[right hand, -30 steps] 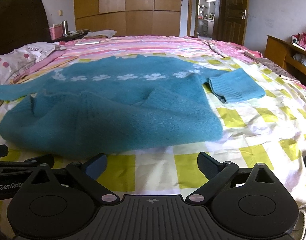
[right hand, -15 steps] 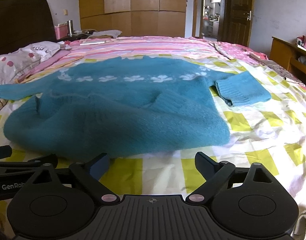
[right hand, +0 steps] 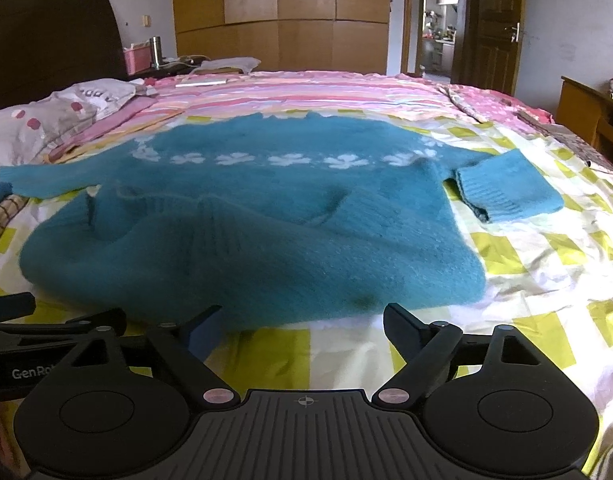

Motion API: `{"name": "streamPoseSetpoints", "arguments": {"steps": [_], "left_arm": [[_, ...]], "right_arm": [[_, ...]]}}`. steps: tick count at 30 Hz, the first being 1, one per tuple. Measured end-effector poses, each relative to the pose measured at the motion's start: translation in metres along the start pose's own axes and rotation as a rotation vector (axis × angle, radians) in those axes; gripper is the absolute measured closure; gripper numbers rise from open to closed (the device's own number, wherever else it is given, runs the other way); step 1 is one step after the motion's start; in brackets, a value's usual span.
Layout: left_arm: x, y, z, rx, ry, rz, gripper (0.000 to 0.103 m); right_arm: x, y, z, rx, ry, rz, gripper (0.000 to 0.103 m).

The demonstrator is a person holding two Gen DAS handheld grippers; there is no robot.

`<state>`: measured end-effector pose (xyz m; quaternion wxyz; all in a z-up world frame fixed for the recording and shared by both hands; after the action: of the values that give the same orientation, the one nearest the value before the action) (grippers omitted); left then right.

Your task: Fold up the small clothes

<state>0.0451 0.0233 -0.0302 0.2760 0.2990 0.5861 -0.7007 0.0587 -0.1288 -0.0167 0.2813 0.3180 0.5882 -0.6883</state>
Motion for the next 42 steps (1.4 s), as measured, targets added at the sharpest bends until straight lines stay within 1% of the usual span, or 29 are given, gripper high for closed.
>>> {"name": "streamPoseSetpoints", "arguments": {"steps": [4, 10, 17, 21, 24, 26, 29, 32, 35, 38, 42], "left_arm": [[-0.003, -0.001, -0.003, -0.002, 0.007, 0.015, 0.002], [-0.016, -0.01, -0.012, 0.02, 0.013, 0.06, 0.002], [-0.042, -0.012, -0.038, 0.033, 0.024, 0.095, 0.001], [-0.057, -0.004, -0.061, 0.026, 0.043, 0.087, 0.001], [-0.067, 0.008, -0.076, 0.053, 0.044, 0.069, 0.001], [-0.074, 0.017, -0.084, 0.066, 0.057, 0.061, 0.001], [-0.086, 0.032, -0.096, 0.113, 0.061, 0.044, 0.001], [-0.093, 0.044, -0.107, 0.165, 0.058, 0.02, 0.001], [-0.094, 0.056, -0.113, 0.247, 0.038, -0.026, 0.001], [-0.09, 0.07, -0.117, 0.324, 0.017, -0.083, 0.001], [-0.08, 0.074, -0.108, 0.46, 0.005, -0.144, 0.001]], "right_arm": [[-0.004, 0.001, -0.003, -0.022, -0.01, 0.005, 0.018], [-0.019, 0.006, -0.002, -0.04, -0.008, 0.018, 0.018], [-0.04, 0.02, -0.004, -0.061, -0.029, 0.032, 0.018], [-0.055, 0.034, -0.016, -0.113, -0.063, 0.027, 0.018], [-0.069, 0.046, -0.027, -0.161, -0.087, 0.022, 0.018], [-0.08, 0.056, -0.035, -0.202, -0.097, 0.004, 0.018], [-0.093, 0.072, -0.046, -0.277, -0.117, -0.029, 0.018], [-0.102, 0.09, -0.059, -0.371, -0.134, -0.094, 0.018], [-0.105, 0.103, -0.068, -0.454, -0.152, -0.156, 0.018], [-0.104, 0.111, -0.075, -0.553, -0.175, -0.198, 0.018], [-0.096, 0.114, -0.082, -0.674, -0.189, -0.305, 0.018]]}}
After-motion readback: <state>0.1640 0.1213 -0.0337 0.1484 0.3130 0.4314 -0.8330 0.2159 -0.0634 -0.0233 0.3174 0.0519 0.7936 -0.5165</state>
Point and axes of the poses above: each gripper's, at about its wrist camera, not at the fingertips, and y roughly the way its jaws point, z to its right, x to its underside, the point moved 5 cm from there along y, roughly the way its jaws point, and after that the axes turned 9 degrees about x, right-handed, at the moved point
